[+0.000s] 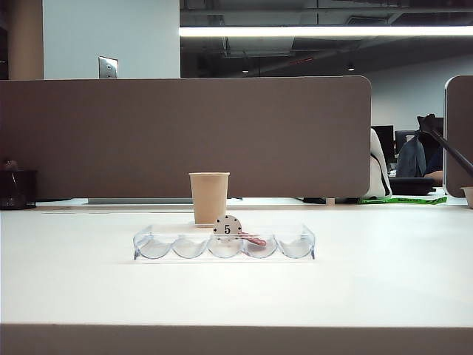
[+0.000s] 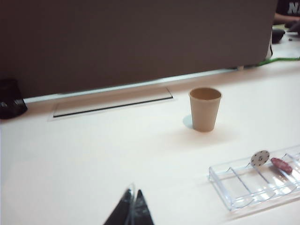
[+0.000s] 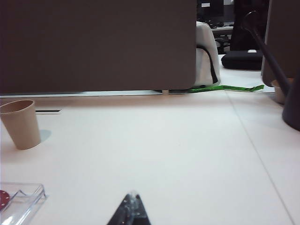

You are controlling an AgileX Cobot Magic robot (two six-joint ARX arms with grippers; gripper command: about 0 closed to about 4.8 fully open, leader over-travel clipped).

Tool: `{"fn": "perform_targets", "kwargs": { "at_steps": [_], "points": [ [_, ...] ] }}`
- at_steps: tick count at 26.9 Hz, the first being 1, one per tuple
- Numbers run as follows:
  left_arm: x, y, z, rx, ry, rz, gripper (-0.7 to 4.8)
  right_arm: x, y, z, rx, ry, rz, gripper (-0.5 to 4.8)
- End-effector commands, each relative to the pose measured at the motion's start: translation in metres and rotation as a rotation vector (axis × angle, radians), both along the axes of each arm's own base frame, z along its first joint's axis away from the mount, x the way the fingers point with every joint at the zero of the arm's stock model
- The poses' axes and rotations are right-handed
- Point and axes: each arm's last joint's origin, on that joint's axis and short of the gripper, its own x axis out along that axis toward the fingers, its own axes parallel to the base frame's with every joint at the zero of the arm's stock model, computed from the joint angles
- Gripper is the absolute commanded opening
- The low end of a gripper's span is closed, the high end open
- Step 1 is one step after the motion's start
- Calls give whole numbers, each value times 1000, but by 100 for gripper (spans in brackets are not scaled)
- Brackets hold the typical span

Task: Pick up the chip with the greater value and put it into the paper cup.

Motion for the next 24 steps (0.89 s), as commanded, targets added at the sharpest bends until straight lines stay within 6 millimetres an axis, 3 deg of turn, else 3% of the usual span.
{"fn": "perform_targets", "kwargs": {
  "at_steps": [1,6,24],
  "points": [
    [6,-1,-5,-7,-45,8,-6,0,1,2,1,-20,22,-5],
    [17,0,-22,-10,-46,91,-6,0,1,3,-1,-31,37,-5],
    [36,-4,-75,-114,10,60,-6,0,1,4,-90,-54,20,-5]
  ]
}}
